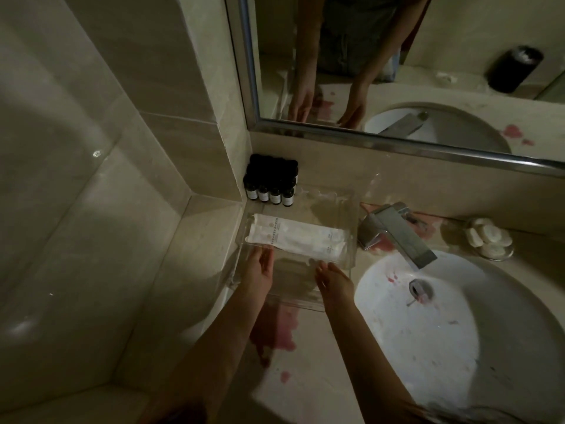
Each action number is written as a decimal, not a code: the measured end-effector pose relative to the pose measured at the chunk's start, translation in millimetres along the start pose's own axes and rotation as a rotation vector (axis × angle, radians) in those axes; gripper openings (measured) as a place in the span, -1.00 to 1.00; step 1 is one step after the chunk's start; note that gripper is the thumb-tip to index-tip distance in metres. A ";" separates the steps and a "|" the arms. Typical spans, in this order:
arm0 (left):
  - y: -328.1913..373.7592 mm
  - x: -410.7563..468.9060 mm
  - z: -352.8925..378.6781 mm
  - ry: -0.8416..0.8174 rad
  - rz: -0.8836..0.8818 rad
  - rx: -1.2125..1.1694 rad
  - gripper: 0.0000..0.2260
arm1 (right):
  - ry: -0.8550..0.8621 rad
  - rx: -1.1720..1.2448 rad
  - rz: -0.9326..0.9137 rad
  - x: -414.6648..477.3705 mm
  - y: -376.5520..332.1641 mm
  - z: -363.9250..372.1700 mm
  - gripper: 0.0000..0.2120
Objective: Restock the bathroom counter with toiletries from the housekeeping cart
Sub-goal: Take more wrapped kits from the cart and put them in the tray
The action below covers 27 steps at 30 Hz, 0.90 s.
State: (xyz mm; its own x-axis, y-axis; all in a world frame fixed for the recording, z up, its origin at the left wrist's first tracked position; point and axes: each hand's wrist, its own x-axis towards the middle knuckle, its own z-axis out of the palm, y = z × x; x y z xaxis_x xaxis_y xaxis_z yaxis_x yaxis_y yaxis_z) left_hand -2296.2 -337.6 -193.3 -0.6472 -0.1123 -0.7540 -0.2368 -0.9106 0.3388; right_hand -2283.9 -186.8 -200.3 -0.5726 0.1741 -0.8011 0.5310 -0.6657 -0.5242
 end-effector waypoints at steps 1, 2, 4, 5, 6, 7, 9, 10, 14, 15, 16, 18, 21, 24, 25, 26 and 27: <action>-0.5 -3.8 0.9 0.043 0.049 0.062 -0.68 | -0.003 0.014 0.004 -0.8 -0.3 -0.2 -0.64; 1.2 -1.9 1.0 0.111 0.015 0.049 -0.68 | -0.004 0.022 0.007 -0.7 -0.2 -0.2 -0.63; 3.7 -6.4 4.7 0.123 -0.020 0.092 -0.74 | -0.010 0.027 0.013 0.5 -0.2 -1.0 -0.62; 4.3 -7.0 4.6 0.103 -0.030 0.090 -0.77 | -0.014 0.030 0.018 0.4 -0.5 -1.3 -0.61; 4.5 -5.5 3.7 0.097 -0.028 0.113 -0.79 | -0.014 0.031 0.025 0.9 -0.3 -1.5 -0.61; 5.6 -6.0 3.0 0.102 -0.043 0.128 -0.77 | -0.012 0.028 0.030 1.8 0.1 -1.9 -0.60; 5.9 -4.0 1.7 0.098 -0.047 0.159 -0.73 | -0.004 0.032 0.036 1.2 -0.2 -2.1 -0.59; 5.9 -3.3 3.9 0.100 -0.043 0.185 -0.72 | 0.002 0.035 0.040 1.4 -0.5 -1.9 -0.60; 5.1 -7.1 12.1 0.142 -0.026 0.186 -0.77 | 0.010 0.059 0.043 2.0 -2.0 -0.8 -0.61; 4.5 -8.3 13.1 0.154 -0.035 0.180 -0.83 | 0.012 0.056 0.044 1.2 -2.3 -0.8 -0.61; 3.8 -9.3 13.5 0.162 -0.040 0.168 -0.90 | 0.017 0.048 0.046 -0.5 -2.8 -0.3 -0.62; 2.6 -9.3 13.2 0.177 -0.031 0.149 -0.93 | 0.020 0.052 0.048 -3.7 -4.2 1.6 -0.62; 0.8 -10.6 10.5 0.180 -0.026 0.139 -0.92 | 0.025 0.062 0.050 -6.7 -5.0 0.9 -0.65; 0.8 -17.3 8.3 0.169 -0.012 0.145 -0.90 | 0.003 0.128 0.073 -12.9 -8.2 -1.8 -0.68; 1.0 -19.5 7.5 0.163 -0.005 0.156 -0.90 | -0.014 0.168 0.089 -13.3 -9.2 -2.1 -0.67; 0.8 -21.8 6.5 0.159 0.004 0.168 -0.90 | -0.023 0.158 0.079 -13.9 -8.8 -2.9 -0.67; 1.0 -24.2 5.7 0.155 0.016 0.180 -0.90 | -0.017 0.103 0.040 -17.2 -8.7 -4.3 -0.66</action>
State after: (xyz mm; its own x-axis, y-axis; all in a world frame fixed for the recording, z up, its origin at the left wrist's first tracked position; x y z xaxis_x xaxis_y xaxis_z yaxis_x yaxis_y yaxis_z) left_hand -2285.0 -333.5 -171.5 -0.5363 -0.1983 -0.8204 -0.3618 -0.8242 0.4357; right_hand -2276.1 -180.9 -183.2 -0.5634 0.1336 -0.8153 0.4872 -0.7432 -0.4585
